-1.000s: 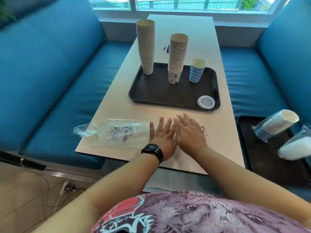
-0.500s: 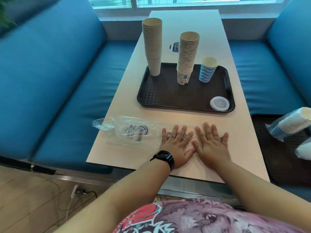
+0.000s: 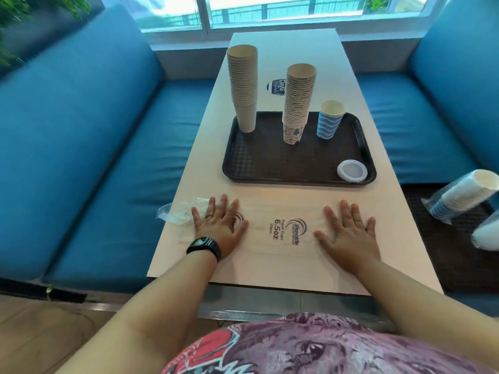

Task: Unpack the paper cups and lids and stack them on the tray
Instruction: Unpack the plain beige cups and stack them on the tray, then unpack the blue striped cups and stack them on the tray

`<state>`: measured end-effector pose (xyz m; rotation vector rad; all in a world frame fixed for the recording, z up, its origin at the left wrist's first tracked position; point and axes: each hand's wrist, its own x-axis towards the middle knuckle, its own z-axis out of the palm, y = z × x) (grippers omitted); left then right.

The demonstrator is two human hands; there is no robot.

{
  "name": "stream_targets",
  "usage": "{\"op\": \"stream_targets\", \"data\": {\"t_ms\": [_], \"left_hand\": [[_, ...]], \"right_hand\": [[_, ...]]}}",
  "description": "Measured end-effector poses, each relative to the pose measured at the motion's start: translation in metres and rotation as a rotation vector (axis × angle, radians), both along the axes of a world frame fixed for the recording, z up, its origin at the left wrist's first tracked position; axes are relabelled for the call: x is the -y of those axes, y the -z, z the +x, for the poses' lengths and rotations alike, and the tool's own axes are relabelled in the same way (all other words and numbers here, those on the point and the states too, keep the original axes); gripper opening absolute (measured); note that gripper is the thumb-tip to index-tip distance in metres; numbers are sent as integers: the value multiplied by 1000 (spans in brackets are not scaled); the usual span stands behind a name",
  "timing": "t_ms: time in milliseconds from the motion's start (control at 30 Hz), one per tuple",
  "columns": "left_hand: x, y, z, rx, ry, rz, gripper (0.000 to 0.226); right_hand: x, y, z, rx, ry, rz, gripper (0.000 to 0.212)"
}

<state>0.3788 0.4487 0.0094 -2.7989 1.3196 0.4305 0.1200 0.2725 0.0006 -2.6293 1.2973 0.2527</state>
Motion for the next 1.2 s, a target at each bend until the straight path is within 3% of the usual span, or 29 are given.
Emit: {"op": "stream_targets", "data": {"t_ms": [200, 333, 500, 733, 967, 1200], "left_hand": [[13, -10, -12, -1, -20, -36, 63], [32, -19, -25, 10, 118, -184, 54], [72, -37, -57, 3, 290, -344, 55], [148, -56, -128, -39, 535, -330, 39], [255, -57, -226, -95, 662, -339, 37], [373, -31, -311, -189, 655, -257, 44]], "right_hand": [[0, -3, 1, 27, 21, 40, 75], [4, -12, 4, 127, 73, 91, 76], [20, -19, -4, 391, 173, 46, 53], [64, -25, -59, 694, 259, -113, 26], [164, -26, -160, 710, 435, -122, 14], [277, -1, -236, 560, 543, -47, 16]]}}
